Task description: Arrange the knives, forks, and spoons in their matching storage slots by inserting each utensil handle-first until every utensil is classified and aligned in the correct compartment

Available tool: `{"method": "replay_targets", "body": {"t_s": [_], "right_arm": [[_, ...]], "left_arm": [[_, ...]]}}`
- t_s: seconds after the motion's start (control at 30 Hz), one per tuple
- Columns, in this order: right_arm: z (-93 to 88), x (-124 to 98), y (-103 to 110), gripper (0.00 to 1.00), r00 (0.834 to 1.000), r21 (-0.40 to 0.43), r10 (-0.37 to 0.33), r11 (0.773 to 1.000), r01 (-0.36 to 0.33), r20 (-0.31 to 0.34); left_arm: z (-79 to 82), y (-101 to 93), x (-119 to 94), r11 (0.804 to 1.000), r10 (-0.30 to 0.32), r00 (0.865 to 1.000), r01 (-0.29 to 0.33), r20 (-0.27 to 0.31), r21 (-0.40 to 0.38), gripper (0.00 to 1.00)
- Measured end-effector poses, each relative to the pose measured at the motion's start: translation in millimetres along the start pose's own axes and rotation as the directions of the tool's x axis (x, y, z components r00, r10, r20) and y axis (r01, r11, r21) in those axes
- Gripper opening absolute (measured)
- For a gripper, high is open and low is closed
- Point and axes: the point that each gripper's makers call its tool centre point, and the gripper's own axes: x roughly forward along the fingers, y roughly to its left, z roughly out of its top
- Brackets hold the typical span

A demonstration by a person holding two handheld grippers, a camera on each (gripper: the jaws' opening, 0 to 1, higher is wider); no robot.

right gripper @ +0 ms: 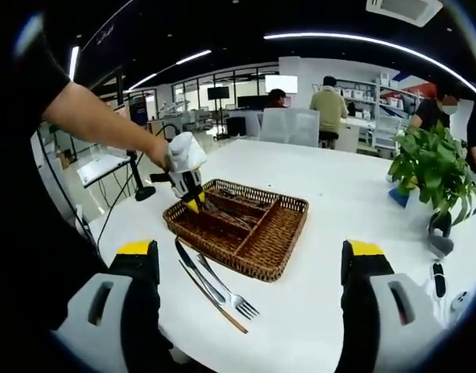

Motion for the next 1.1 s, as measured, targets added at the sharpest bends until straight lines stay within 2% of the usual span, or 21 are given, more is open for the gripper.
{"method": "replay_targets", "body": {"t_s": [0.17, 0.37, 0.57, 0.77, 0.93, 1.0, 1.1], "right_arm": [[-0.1, 1.6, 1.4, 1.0, 1.0, 0.01, 0.007, 1.0, -0.007, 0.0], [-2.4, 3.8, 4.9, 1.0, 1.0, 0.012, 0.018, 1.0, -0.018, -0.009], [4.7, 7.4, 7.6, 1.0, 1.0, 0.024, 0.029, 0.999, -0.029, 0.0], [4.6, 9.5, 10.2, 1.0, 0.999, 0.025, 0.041, 0.999, -0.041, -0.003], [4.4, 11.9, 13.3, 1.0, 0.999, 0.024, 0.049, 0.999, -0.049, -0.009], [5.2, 12.9, 14.2, 1.0, 0.999, 0.023, 0.052, 0.998, -0.051, -0.008], [5.8, 13.4, 15.7, 1.0, 0.998, 0.017, 0.055, 0.998, -0.055, -0.009]], "left_arm": [[-1.9, -3.2, 12.8, 1.0, -0.013, 1.0, 0.013, 0.005, -0.012, 0.06], [-9.8, -3.0, 26.9, 1.0, -0.001, 1.0, 0.001, -0.019, -0.018, 0.06], [-18.0, -8.6, 43.4, 1.0, -0.007, 0.999, 0.007, -0.031, -0.021, 0.06], [-16.1, -9.3, 48.7, 0.998, -0.019, 0.999, 0.016, -0.048, -0.061, 0.06], [-16.6, -10.5, 49.1, 0.999, -0.016, 0.999, 0.015, -0.039, -0.045, 0.07], [-16.8, -11.1, 49.1, 0.997, -0.023, 0.998, 0.019, -0.056, -0.076, 0.07], [-17.1, -12.4, 49.8, 0.997, -0.011, 0.996, 0.005, -0.088, -0.077, 0.07]]}}
